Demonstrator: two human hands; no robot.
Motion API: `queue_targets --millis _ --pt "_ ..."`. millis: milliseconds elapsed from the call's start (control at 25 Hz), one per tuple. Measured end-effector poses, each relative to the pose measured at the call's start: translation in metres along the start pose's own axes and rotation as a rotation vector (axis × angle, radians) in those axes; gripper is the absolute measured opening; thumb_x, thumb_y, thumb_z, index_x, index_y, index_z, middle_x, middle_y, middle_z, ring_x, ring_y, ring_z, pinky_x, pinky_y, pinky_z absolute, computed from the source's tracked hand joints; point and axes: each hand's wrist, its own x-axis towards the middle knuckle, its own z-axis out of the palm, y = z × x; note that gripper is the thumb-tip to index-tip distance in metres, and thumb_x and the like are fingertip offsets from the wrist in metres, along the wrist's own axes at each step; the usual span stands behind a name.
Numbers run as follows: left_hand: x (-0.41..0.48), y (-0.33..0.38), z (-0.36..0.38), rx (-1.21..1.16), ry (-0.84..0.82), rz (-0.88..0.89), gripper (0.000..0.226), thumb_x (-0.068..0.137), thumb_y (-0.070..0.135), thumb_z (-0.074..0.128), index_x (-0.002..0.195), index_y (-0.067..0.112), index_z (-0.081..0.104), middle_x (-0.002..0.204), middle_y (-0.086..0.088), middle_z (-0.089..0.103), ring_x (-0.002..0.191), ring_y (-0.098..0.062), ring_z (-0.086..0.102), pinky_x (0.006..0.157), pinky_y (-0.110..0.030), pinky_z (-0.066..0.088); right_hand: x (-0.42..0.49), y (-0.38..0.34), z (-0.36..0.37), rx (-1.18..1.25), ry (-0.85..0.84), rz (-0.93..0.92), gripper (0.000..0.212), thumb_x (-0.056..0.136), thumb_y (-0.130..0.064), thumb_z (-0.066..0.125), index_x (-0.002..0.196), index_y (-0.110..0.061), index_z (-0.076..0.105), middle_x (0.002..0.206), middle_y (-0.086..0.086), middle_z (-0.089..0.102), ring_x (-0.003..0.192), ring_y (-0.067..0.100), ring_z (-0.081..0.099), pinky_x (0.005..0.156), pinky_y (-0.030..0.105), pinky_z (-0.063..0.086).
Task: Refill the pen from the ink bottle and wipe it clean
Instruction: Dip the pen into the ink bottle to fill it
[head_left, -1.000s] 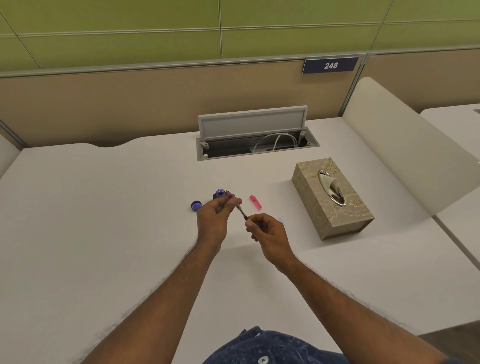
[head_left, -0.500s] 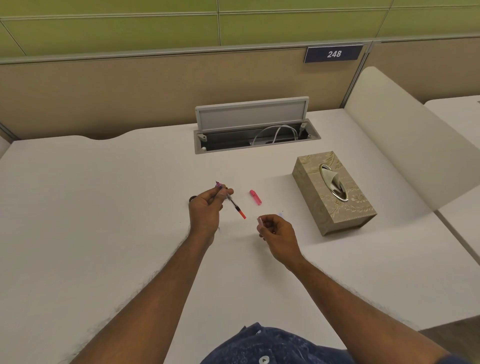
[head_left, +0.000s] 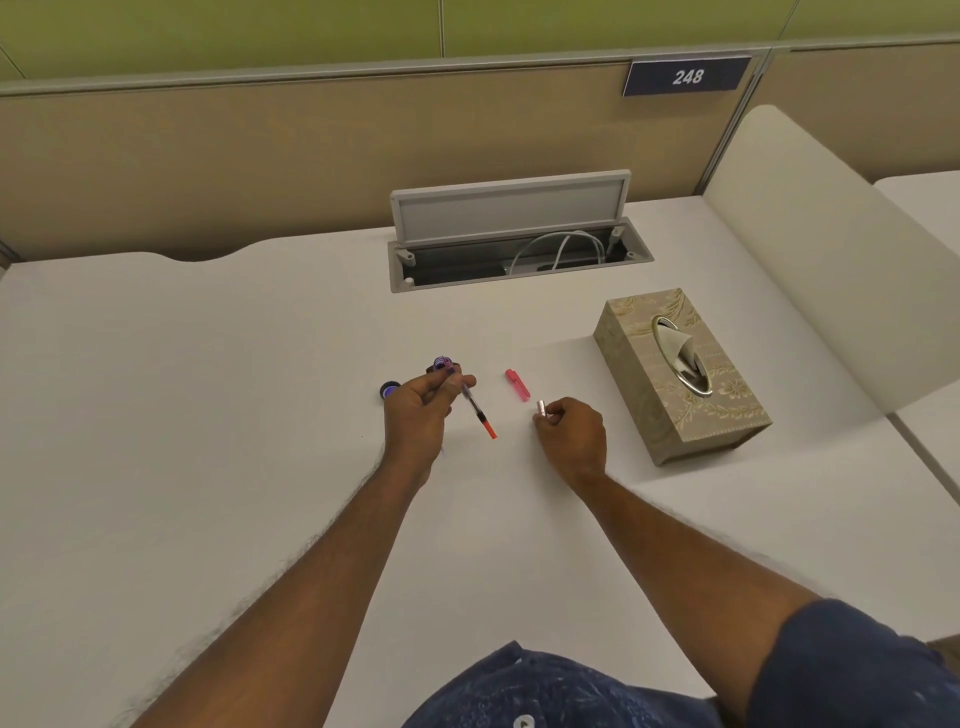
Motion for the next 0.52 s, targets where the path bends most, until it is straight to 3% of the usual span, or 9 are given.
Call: queue_targets --millis 200,360,520 --pt "0.004 -0.007 -0.001 0.024 -0.004 0.000 0.024 0.092 0.020 0.061 0.111 0.008 0.070 0.078 0.022 0.073 0.084 0.011 0.064 0.073 -0.023 0.048 0.017 -0.006 0.001 -0.053 -0.022 0.008 0.019 0.085 -0.030 0.066 0.092 -0.013 0.070 0.087 0.003 0.072 0.077 0.022 0.068 0.074 0.029 0.054" --pt "0.006 -0.011 -0.003 -0.009 -0.007 -0.040 0.018 0.091 0.022 0.063 0.106 0.015 0.070 0.084 0.016 0.075 0.091 0.001 0.067 0.075 -0.024 0.047 0.023 -0.005 0.000 -0.077 -0.031 -0.001 0.021 0.083 -0.031 0.068 0.093 -0.013 0.071 0.090 0.004 0.072 0.080 0.020 0.066 0.070 0.025 0.047" --pt "0.007 -0.012 -0.002 -0.017 -0.005 -0.045 0.020 0.091 0.022 0.063 0.107 0.013 0.070 0.090 0.011 0.075 0.090 0.003 0.067 0.075 -0.024 0.048 0.025 -0.005 -0.001 -0.062 -0.043 0.007 0.025 0.083 -0.031 0.070 0.098 -0.011 0.070 0.093 0.004 0.071 0.084 0.019 0.064 0.073 0.024 0.043"
